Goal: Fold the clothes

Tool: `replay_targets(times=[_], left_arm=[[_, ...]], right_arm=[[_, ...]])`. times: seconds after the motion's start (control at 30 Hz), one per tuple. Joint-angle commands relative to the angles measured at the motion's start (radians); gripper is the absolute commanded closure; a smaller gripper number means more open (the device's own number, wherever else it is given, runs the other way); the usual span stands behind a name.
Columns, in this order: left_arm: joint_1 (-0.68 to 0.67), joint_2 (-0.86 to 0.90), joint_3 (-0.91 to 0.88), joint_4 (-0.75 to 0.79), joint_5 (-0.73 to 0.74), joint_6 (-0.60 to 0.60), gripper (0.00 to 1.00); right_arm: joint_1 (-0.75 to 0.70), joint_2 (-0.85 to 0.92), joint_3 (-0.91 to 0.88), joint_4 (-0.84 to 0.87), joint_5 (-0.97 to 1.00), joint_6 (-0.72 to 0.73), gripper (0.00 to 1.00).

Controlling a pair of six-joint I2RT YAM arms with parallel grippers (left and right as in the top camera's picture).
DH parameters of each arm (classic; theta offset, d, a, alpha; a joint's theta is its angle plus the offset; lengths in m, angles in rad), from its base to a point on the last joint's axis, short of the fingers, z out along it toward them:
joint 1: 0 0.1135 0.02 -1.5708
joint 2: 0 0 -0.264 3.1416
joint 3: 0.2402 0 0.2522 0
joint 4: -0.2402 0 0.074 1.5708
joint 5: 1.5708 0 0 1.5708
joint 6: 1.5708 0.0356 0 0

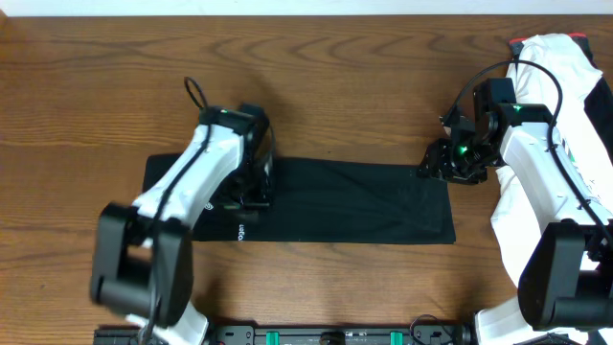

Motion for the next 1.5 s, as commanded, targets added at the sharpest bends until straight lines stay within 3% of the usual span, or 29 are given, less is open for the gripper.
replay_targets(times=[0.0, 0.23, 0.37, 0.53, 0.77, 0.93, 1.17, 1.27, 1.47], left_arm=[[0.007, -0.083, 0.000, 0.084, -0.124, -0.040, 0.94], [0.007, -0.015, -0.042, 0.268, -0.126, -0.038, 0.94], [0.007, 0.042, -0.075, 0.292, -0.125, -0.051, 0.94], [0.007, 0.057, -0.120, 0.219, -0.104, -0.084, 0.94], [0.007, 0.040, -0.137, -0.048, -0.005, -0.112, 0.94], [0.007, -0.081, -0.130, -0.044, -0.006, -0.113, 0.94], [0.010, -0.208, -0.130, 0.138, -0.251, -0.140, 0.94], [0.011, -0.179, -0.135, 0.195, -0.265, -0.154, 0.94], [0.070, -0.037, -0.158, 0.214, -0.286, -0.334, 0.94]], right_arm=[[0.006, 0.001, 0.006, 0.001, 0.003, -0.014, 0.48], [0.006, 0.001, 0.006, 0.001, 0.003, -0.013, 0.48], [0.006, 0.001, 0.006, -0.004, 0.003, -0.014, 0.48], [0.006, 0.001, 0.006, -0.005, 0.003, -0.014, 0.49], [0.006, 0.001, 0.006, -0.002, 0.003, -0.014, 0.49], [0.006, 0.001, 0.006, -0.002, 0.003, -0.014, 0.49], [0.006, 0.001, 0.006, -0.001, 0.003, -0.014, 0.48], [0.006, 0.001, 0.006, -0.002, 0.003, -0.014, 0.48], [0.006, 0.001, 0.006, -0.009, 0.003, -0.014, 0.48]])
